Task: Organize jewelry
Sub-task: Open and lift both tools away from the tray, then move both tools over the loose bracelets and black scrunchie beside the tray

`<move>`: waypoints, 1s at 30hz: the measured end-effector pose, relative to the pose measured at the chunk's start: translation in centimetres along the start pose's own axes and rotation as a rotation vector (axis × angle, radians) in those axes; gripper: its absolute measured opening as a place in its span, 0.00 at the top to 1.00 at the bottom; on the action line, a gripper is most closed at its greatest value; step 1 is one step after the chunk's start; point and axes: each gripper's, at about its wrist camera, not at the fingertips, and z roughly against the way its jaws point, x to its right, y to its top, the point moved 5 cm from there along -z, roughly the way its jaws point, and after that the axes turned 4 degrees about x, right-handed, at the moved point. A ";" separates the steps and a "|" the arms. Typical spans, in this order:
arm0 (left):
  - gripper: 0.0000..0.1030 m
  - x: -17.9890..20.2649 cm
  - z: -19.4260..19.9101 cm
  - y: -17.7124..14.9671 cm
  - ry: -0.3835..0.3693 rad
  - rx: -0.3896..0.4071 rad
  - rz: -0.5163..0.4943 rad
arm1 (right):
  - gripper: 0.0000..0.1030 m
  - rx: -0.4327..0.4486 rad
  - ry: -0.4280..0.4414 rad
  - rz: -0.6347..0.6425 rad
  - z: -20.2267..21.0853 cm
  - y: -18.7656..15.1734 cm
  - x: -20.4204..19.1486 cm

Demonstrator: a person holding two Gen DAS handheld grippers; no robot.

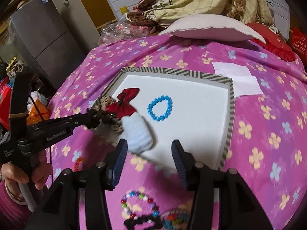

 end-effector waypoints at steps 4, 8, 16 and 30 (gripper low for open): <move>0.64 0.0 1.6 -1.5 0.009 0.021 0.000 | 0.49 0.013 -0.011 0.013 1.7 -1.9 -0.5; 0.64 0.1 3.0 -3.2 0.014 0.033 0.006 | 0.46 0.015 -0.015 0.019 2.9 -3.6 -1.0; 0.64 0.4 5.1 -6.5 0.047 0.061 -0.013 | 0.46 0.019 -0.031 0.020 4.6 -6.5 -1.3; 0.63 0.3 6.7 -9.9 0.084 0.090 -0.032 | 0.45 0.002 -0.045 0.002 5.9 -10.0 -0.9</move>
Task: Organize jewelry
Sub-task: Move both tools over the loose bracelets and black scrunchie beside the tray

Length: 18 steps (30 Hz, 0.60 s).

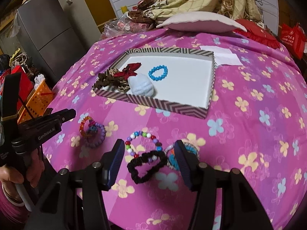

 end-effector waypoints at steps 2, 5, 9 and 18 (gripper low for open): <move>0.63 0.0 0.2 -0.4 -0.004 -0.002 0.005 | 0.45 -0.002 -0.002 0.004 0.2 -0.4 0.0; 0.63 0.0 0.4 -1.0 -0.006 -0.007 0.012 | 0.45 -0.003 -0.005 0.010 0.6 -1.0 0.0; 0.63 -0.4 0.4 -1.7 -0.016 -0.021 0.028 | 0.45 -0.016 -0.013 0.016 0.8 -1.8 0.4; 0.62 -2.1 0.5 -3.1 -0.068 -0.075 0.095 | 0.45 -0.063 -0.044 0.019 1.0 -4.7 2.0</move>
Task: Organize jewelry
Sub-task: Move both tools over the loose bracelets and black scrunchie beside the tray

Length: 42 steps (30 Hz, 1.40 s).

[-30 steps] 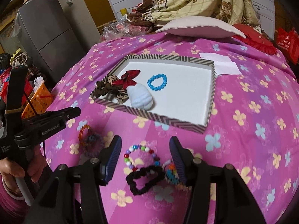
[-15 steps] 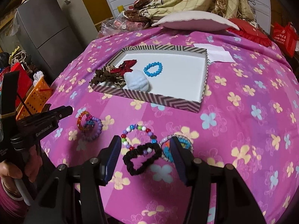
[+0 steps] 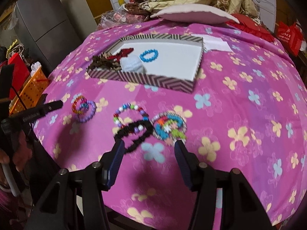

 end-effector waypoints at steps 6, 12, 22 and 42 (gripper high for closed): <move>0.58 -1.5 -0.6 -0.7 -0.009 -0.034 0.043 | 0.45 -0.037 0.023 -0.018 -1.1 -1.5 0.9; 0.58 -3.2 -1.7 -1.3 -0.017 -0.072 0.097 | 0.51 -0.046 0.082 -0.022 -2.1 -1.4 -0.3; 0.52 -4.8 -2.8 -1.5 -0.032 -0.105 0.161 | 0.54 -0.054 0.072 -0.018 -5.5 -0.2 -1.8; 0.51 -4.1 -5.3 0.1 -0.051 -0.145 0.179 | 0.61 -0.063 0.009 0.072 -6.2 -0.8 -1.5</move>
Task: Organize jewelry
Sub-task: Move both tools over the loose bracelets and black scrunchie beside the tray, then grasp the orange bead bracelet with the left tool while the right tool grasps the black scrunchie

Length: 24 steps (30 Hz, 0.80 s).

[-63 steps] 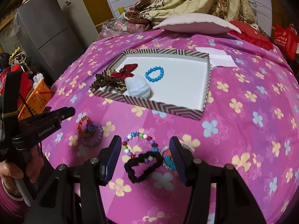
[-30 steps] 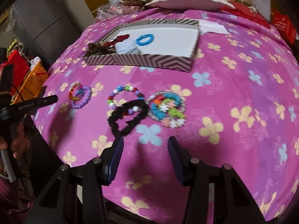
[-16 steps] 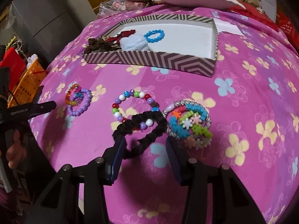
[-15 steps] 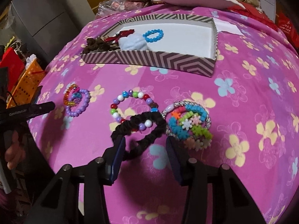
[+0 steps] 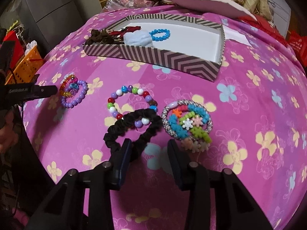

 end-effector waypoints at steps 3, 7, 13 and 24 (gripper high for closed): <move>0.51 -0.9 -0.9 1.2 0.005 -0.027 0.063 | 0.61 0.003 0.038 -0.035 0.1 0.1 0.1; 0.51 -1.3 -1.8 2.0 0.032 -0.055 0.087 | 0.61 -0.001 0.040 -0.017 -0.1 0.2 -0.4; 0.51 -0.5 -2.5 3.0 -0.007 -0.104 0.153 | 0.61 -0.004 0.049 -0.016 -0.4 0.4 -0.6; 0.51 1.3 -4.6 4.3 0.025 -0.117 0.193 | 0.60 -0.004 0.064 -0.014 -0.4 0.4 -0.5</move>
